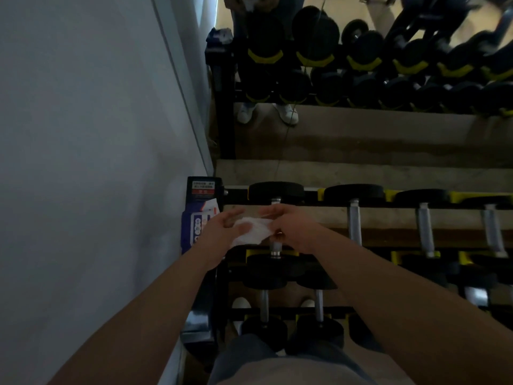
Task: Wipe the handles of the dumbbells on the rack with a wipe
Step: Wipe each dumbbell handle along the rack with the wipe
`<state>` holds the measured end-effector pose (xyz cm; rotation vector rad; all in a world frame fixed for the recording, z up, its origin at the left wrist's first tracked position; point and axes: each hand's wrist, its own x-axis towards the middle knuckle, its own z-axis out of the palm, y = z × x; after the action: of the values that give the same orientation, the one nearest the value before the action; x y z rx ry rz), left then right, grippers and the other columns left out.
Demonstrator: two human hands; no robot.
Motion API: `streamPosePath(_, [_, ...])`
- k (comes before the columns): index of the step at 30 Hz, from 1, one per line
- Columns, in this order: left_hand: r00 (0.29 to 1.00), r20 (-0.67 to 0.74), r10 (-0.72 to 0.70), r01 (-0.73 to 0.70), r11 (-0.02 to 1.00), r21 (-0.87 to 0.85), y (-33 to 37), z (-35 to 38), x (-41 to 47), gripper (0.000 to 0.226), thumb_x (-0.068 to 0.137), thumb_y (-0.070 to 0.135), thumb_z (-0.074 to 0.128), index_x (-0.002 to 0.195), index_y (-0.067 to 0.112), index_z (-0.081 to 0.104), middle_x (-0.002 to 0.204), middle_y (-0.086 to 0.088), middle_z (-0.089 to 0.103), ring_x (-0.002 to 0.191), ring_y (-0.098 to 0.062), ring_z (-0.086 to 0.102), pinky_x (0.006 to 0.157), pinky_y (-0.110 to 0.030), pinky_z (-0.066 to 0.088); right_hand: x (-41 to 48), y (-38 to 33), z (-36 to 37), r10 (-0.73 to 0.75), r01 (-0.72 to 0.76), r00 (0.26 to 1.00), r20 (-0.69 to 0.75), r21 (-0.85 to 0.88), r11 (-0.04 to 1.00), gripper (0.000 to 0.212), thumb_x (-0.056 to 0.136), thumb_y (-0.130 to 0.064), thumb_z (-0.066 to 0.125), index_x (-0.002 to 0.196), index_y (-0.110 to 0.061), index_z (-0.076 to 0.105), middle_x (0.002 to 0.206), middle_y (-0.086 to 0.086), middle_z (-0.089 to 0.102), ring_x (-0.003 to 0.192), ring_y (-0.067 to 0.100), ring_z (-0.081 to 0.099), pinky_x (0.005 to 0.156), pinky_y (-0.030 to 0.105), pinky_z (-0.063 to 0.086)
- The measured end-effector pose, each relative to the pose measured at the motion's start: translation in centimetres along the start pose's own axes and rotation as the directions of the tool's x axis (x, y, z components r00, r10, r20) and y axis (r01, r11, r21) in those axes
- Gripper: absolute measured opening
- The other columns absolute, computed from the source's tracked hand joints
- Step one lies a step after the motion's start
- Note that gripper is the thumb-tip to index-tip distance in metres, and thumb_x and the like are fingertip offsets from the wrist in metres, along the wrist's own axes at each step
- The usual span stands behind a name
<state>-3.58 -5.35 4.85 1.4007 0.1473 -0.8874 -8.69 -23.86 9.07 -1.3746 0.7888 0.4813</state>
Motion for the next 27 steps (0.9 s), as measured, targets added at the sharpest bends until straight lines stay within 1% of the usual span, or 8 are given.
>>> streamPosePath(4, [0.998, -0.06, 0.023, -0.018, 0.997, 0.076, 0.7, 2.1, -0.4, 0.022, 0.095, 0.02, 0.066, 0.115, 0.027, 0.067, 0.121, -0.004, 0.069, 0.1, -0.011, 0.071, 0.079, -0.024, 0.057, 0.0, -0.7, -1.8, 0.0, 0.001, 1.0, 0.007, -0.145, 0.989, 0.039, 0.088, 0.012, 0.051, 0.103, -0.018, 0.07, 0.12, 0.011, 0.06, 0.11, 0.029, 0.063, 0.09, 0.048, 0.059])
streamPosePath(8, [0.999, 0.019, -0.035, 0.035, 0.999, -0.002, 0.9, 3.9, -0.6, 0.033, 0.096, 0.011, 0.063, 0.127, 0.021, 0.062, 0.127, -0.007, 0.065, 0.111, -0.022, 0.068, 0.085, -0.034, 0.059, -0.5, -0.9, -3.4, 0.05, -0.04, 0.988, 0.147, -0.065, 0.997, 0.025, 0.093, 0.001, 0.06, 0.112, -0.013, 0.067, 0.118, 0.015, 0.061, 0.111, 0.033, 0.063, 0.094, 0.052, 0.057])
streamPosePath(12, [0.994, 0.053, -0.096, 0.099, 0.993, -0.058, 1.0, 5.1, -0.7, 0.048, 0.091, -0.006, 0.063, 0.131, 0.021, 0.06, 0.129, -0.011, 0.061, 0.114, -0.027, 0.066, 0.084, -0.033, 0.058, 0.5, -0.5, -4.8, -0.041, 0.042, 0.998, 0.055, -0.029, 0.999, 0.025, 0.09, 0.007, 0.061, 0.104, -0.013, 0.068, 0.121, 0.018, 0.061, 0.112, 0.034, 0.062, 0.096, 0.052, 0.056])
streamPosePath(14, [0.992, 0.023, -0.127, 0.128, 0.99, -0.058, 1.0, 5.8, -1.0, 0.051, 0.09, -0.007, 0.064, 0.132, 0.019, 0.058, 0.126, -0.014, 0.062, 0.106, -0.025, 0.067, 0.08, -0.03, 0.058, 0.7, -0.3, -5.5, -0.083, 0.084, 0.996, 0.027, -0.038, 0.996, 0.028, 0.09, 0.008, 0.062, 0.103, -0.017, 0.069, 0.121, 0.014, 0.061, 0.11, 0.031, 0.062, 0.093, 0.05, 0.057])
streamPosePath(17, [0.99, -0.063, -0.128, 0.118, 0.983, -0.139, 0.9, 6.8, -1.3, 0.036, 0.092, -0.001, 0.065, 0.121, 0.02, 0.061, 0.119, -0.015, 0.065, 0.087, -0.02, 0.064, 0.074, -0.028, 0.055, 0.6, 0.1, -6.4, -0.136, 0.143, 0.989, 0.052, -0.158, 0.977, 0.028, 0.09, 0.006, 0.062, 0.099, -0.019, 0.07, 0.118, 0.011, 0.062, 0.107, 0.027, 0.063, 0.089, 0.045, 0.059])
streamPosePath(22, [0.986, -0.13, -0.1, 0.074, 0.978, -0.193, 0.8, 8.1, -1.1, 0.028, 0.095, 0.006, 0.064, 0.121, 0.016, 0.062, 0.108, -0.011, 0.068, 0.076, -0.018, 0.065, 0.067, -0.026, 0.055, -0.2, -0.2, -7.2, -0.102, 0.147, 0.984, 0.143, -0.353, 0.924, 0.018, 0.093, -0.016, 0.067, 0.105, -0.028, 0.071, 0.126, 0.002, 0.056, 0.109, 0.02, 0.057, 0.09, 0.036, 0.055])
streamPosePath(24, [0.989, -0.124, -0.086, 0.06, 0.978, -0.199, 0.8, 8.6, -1.0, 0.028, 0.094, 0.007, 0.066, 0.121, 0.015, 0.063, 0.109, -0.01, 0.071, 0.083, -0.02, 0.072, 0.073, -0.03, 0.059, -0.7, -0.6, -7.2, -0.124, 0.189, 0.978, 0.167, -0.458, 0.869, 0.013, 0.091, -0.034, 0.073, 0.104, -0.032, 0.07, 0.12, -0.004, 0.058, 0.101, 0.011, 0.056, 0.078, 0.026, 0.051])
streamPosePath(27, [0.994, -0.087, -0.067, 0.049, 0.98, -0.194, 1.0, 9.0, -0.8, 0.032, 0.091, 0.009, 0.069, 0.122, 0.015, 0.064, 0.116, -0.011, 0.071, 0.102, -0.023, 0.07, 0.094, -0.038, 0.057, -0.9, -0.7, -7.3, -0.157, 0.237, 0.969, 0.189, -0.556, 0.797, 0.027, 0.085, -0.05, 0.076, 0.105, -0.033, 0.069, 0.097, -0.015, 0.062, 0.087, 0.002, 0.059, 0.062, 0.017, 0.043])
